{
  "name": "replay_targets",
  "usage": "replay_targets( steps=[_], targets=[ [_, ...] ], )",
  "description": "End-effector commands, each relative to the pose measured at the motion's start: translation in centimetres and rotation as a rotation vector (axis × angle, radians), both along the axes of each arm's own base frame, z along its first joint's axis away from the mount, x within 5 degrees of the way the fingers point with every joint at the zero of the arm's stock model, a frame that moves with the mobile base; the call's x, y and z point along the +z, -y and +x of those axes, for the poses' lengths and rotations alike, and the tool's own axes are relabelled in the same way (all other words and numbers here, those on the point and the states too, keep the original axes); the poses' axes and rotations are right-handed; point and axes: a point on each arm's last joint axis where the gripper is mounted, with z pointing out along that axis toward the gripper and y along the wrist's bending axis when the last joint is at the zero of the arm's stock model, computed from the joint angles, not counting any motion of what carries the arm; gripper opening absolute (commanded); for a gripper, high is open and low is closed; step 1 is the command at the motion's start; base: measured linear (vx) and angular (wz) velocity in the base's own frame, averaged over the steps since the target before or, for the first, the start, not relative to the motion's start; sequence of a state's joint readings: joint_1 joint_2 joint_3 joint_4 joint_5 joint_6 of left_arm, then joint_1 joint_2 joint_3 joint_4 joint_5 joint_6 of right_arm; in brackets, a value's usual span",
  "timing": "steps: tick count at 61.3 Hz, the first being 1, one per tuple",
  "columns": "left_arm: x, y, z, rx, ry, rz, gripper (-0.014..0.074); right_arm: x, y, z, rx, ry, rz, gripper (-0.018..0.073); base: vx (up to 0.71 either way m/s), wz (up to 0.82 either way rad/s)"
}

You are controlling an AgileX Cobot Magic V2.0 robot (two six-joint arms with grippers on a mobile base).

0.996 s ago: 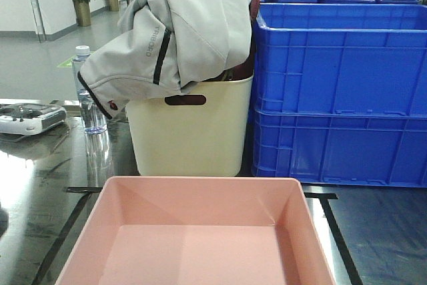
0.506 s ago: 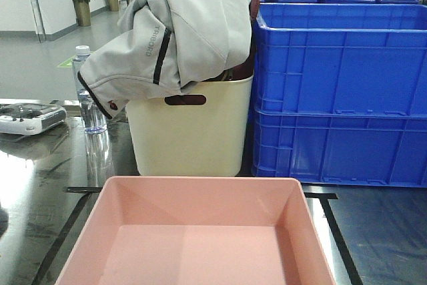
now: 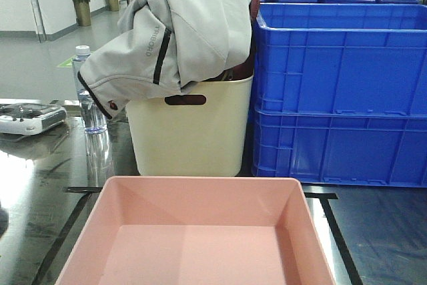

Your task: Grab pink bin and stack on right shelf

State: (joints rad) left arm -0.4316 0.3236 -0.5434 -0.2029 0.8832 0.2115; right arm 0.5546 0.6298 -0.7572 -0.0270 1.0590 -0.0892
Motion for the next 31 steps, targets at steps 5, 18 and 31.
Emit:
replay_targets(
  steps=[5, 18, 31],
  targets=[
    [-0.5, -1.1, 0.3, 0.146, 0.264, -0.059, 0.0104, 1.0, -0.1, 0.4, -0.001, 0.071, 0.024, -0.0012, 0.0, 0.0],
    [-3.9, -2.1, 0.3, 0.329, 0.474, -0.15, 0.0042, 1.0, -0.1, 0.4, -0.001, 0.07, 0.026, -0.0012, 0.0, 0.0],
    [-5.5, -2.4, 0.9, 0.404, 0.571, -0.198, -0.0006, 1.0, -0.1, 0.4, -0.001, 0.07, 0.026, -0.0012, 0.0, 0.0]
  ],
)
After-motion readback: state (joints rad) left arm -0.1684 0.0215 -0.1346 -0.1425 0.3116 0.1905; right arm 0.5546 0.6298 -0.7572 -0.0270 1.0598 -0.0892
